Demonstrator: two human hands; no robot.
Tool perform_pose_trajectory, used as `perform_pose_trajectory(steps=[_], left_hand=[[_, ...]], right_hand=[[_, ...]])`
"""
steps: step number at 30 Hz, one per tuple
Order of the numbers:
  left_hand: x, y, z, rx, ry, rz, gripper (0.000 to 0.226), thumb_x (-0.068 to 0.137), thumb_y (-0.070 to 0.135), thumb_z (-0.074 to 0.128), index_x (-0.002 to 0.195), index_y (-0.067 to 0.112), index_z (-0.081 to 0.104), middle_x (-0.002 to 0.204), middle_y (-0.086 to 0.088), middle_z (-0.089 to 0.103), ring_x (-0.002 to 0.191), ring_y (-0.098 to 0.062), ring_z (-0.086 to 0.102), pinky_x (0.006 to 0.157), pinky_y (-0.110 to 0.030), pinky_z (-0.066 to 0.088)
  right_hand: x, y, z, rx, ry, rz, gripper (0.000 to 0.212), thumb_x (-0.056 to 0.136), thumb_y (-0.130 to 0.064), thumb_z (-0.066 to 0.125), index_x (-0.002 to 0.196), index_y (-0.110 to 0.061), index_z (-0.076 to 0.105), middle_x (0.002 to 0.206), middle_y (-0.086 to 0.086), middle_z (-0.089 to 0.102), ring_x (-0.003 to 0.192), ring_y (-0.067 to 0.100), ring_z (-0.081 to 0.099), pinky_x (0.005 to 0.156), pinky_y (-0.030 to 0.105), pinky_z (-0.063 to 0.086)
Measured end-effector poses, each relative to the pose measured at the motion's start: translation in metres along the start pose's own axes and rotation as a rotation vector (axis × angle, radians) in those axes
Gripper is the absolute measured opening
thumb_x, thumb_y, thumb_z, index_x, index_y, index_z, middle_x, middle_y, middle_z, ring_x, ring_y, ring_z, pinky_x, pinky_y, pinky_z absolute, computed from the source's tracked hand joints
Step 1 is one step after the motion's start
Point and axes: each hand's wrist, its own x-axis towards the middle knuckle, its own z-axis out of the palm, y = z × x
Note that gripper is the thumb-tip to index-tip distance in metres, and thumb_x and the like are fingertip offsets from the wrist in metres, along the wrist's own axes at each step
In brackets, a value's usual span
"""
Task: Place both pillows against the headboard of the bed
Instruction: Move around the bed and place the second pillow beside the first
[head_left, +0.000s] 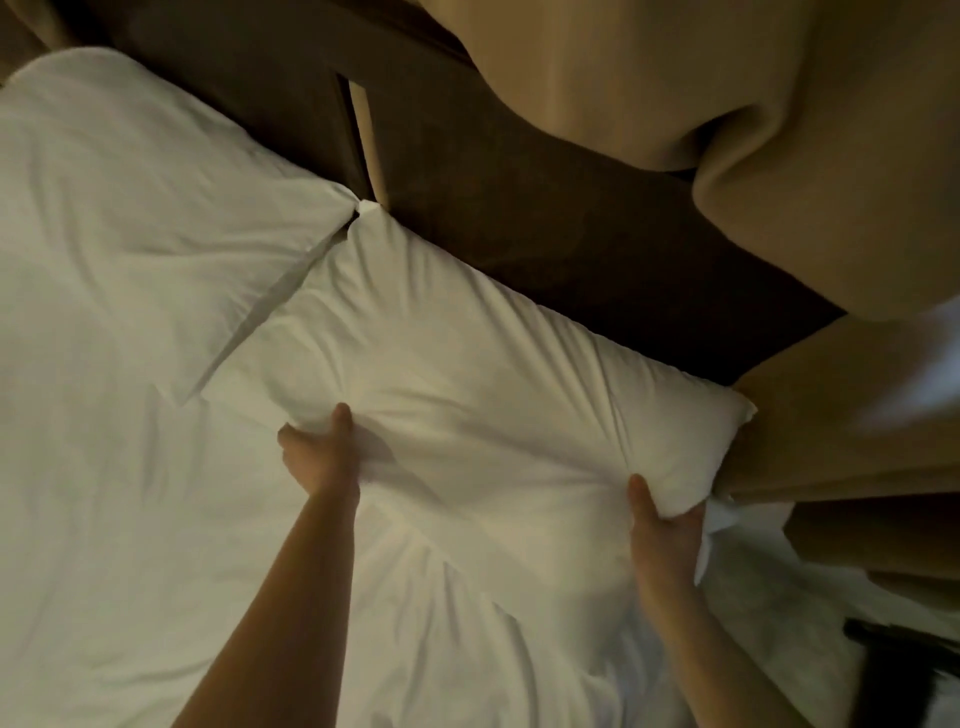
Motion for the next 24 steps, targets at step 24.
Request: perform_pose_trajectory(steps=[24], left_hand=[[-0.035,0.074,0.112,0.842,-0.425,1.441,0.058,0.111,0.054,0.022,0.164,0.030,0.025,0.170,-0.007,0.028,0.160,-0.027,0.015,0.129,-0.047,0.015]], right_hand=[[0.038,-0.094,0.137,-0.881,-0.141,-0.917,0.061,0.104,-0.050,0.035,0.161,-0.028,0.031,0.165,0.008,0.034,0.153,0.033,0.028,0.122,0.054,0.021]])
